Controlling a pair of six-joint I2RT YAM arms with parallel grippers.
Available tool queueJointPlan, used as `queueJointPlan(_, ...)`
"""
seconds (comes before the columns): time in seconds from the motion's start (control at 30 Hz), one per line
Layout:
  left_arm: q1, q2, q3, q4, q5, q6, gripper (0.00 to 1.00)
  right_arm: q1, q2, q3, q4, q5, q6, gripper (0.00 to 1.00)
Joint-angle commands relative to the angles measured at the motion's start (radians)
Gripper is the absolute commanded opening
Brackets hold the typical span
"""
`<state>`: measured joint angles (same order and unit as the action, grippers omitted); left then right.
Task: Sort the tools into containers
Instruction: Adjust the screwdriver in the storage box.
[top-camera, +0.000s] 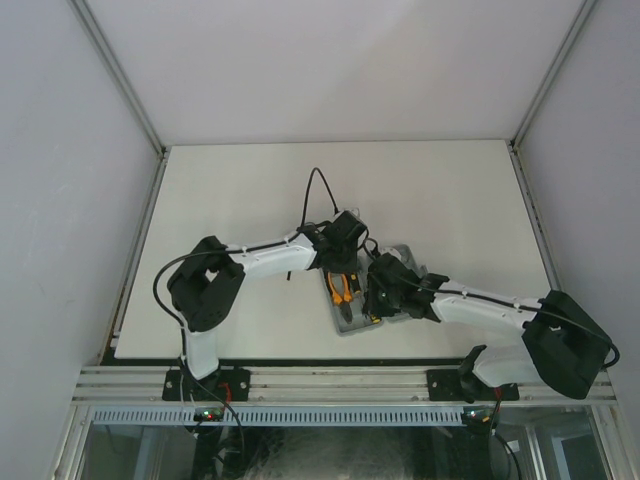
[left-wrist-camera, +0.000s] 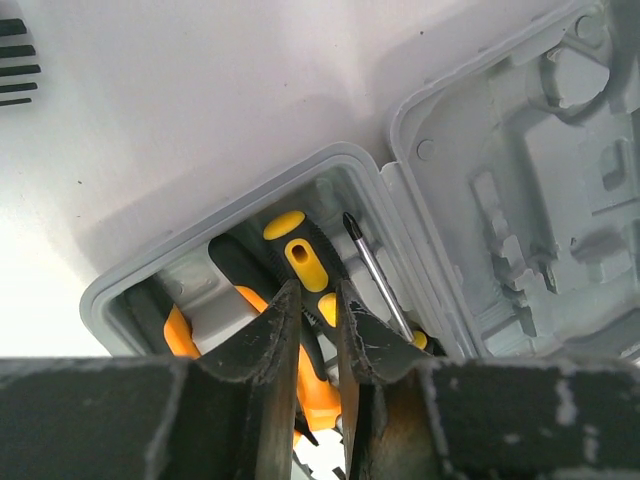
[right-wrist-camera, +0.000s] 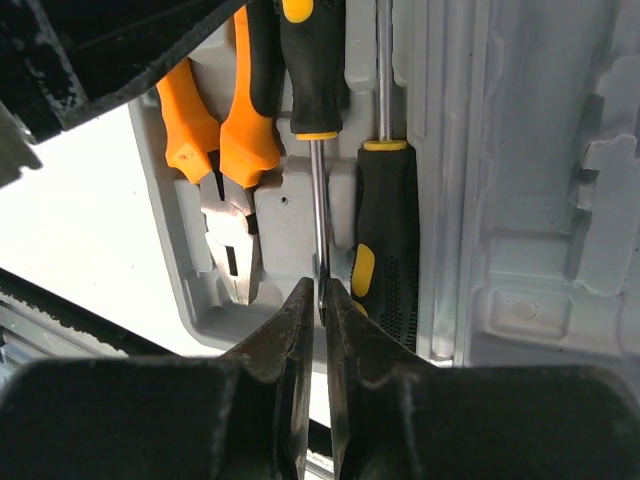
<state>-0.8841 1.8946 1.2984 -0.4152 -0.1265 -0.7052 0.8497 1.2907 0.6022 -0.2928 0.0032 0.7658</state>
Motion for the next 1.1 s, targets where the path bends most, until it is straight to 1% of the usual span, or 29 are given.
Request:
queueJointPlan(0.0, -0.004, 0.015, 0.018, 0.036, 0.019, 0.005, 0.23, 0.018, 0.024, 0.054, -0.007, 0.026, -0.022, 0.08)
queueJointPlan(0.3, -0.007, 0.012, 0.011, 0.038, 0.022, 0.008, 0.22, 0.060, 0.083, 0.106, -0.105, 0.117, -0.018, 0.00)
queueJointPlan(0.37, -0.007, 0.011, 0.005, 0.039, 0.025, 0.007, 0.21, 0.067, 0.105, 0.111, -0.122, 0.133, -0.010, 0.00)
queueJointPlan(0.57, -0.010, 0.003, -0.022, 0.054, 0.036, 0.008, 0.15, 0.096, 0.153, 0.119, -0.178, 0.185, 0.035, 0.00)
queueJointPlan(0.8, -0.025, 0.007, -0.048, 0.062, 0.061, 0.019, 0.01, 0.106, 0.212, 0.119, -0.224, 0.206, 0.078, 0.00)
queueJointPlan(0.97, -0.035, 0.024, -0.046, 0.040, 0.066, 0.029, 0.00, 0.118, 0.239, 0.118, -0.229, 0.213, 0.104, 0.00)
queueJointPlan(1.07, -0.045, 0.044, -0.031, 0.014, 0.063, 0.065, 0.00, 0.121, 0.254, 0.115, -0.238, 0.222, 0.116, 0.00)
